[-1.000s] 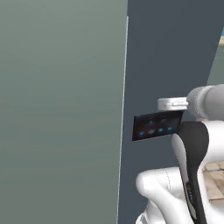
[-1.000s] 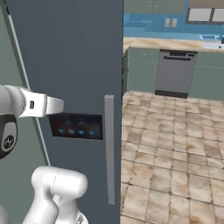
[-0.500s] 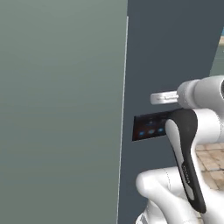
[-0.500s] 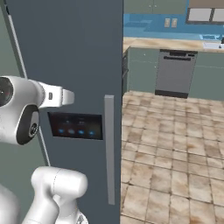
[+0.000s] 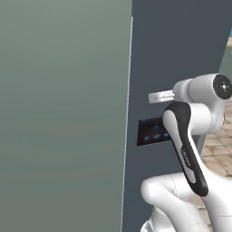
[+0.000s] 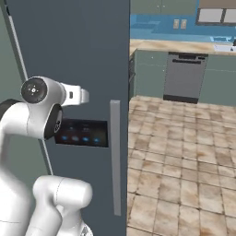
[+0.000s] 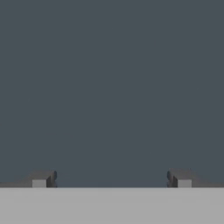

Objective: Take the chicken drumstick and squash from the second highest rack and move them to the highest rack where the peach and squash are located, to maximize freezer space. Close the freezer door after rearranging.

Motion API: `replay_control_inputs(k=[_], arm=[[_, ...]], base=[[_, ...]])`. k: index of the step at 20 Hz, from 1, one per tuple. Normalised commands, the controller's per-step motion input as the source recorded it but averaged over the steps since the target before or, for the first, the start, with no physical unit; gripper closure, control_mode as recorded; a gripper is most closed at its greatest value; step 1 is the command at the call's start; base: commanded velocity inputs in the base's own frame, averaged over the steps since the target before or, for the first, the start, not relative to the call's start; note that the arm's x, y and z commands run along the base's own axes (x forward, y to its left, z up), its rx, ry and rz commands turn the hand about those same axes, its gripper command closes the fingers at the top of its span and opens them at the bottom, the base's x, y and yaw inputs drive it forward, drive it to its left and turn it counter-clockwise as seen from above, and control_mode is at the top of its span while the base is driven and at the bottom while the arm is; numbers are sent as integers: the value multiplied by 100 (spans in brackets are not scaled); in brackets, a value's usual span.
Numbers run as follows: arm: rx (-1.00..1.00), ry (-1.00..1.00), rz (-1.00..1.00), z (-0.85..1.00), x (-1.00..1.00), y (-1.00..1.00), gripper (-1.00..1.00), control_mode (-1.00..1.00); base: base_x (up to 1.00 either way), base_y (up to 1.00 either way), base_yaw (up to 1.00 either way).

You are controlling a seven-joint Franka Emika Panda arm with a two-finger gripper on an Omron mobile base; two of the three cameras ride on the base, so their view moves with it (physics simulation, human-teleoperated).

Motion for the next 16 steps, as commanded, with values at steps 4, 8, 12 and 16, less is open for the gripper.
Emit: replay_control_inputs(k=[4,8,12,16], arm=[[0,4,8,-22,72,0,-100,-100],[0,4,9,-24,75,0,-100,-100],[0,2,8,-27,67,0,-100,-100],[-3,0,23,-38,43,7,-100,-100]], base=[[0,0,0],[0,0,0],[0,0,0],[0,0,0]])
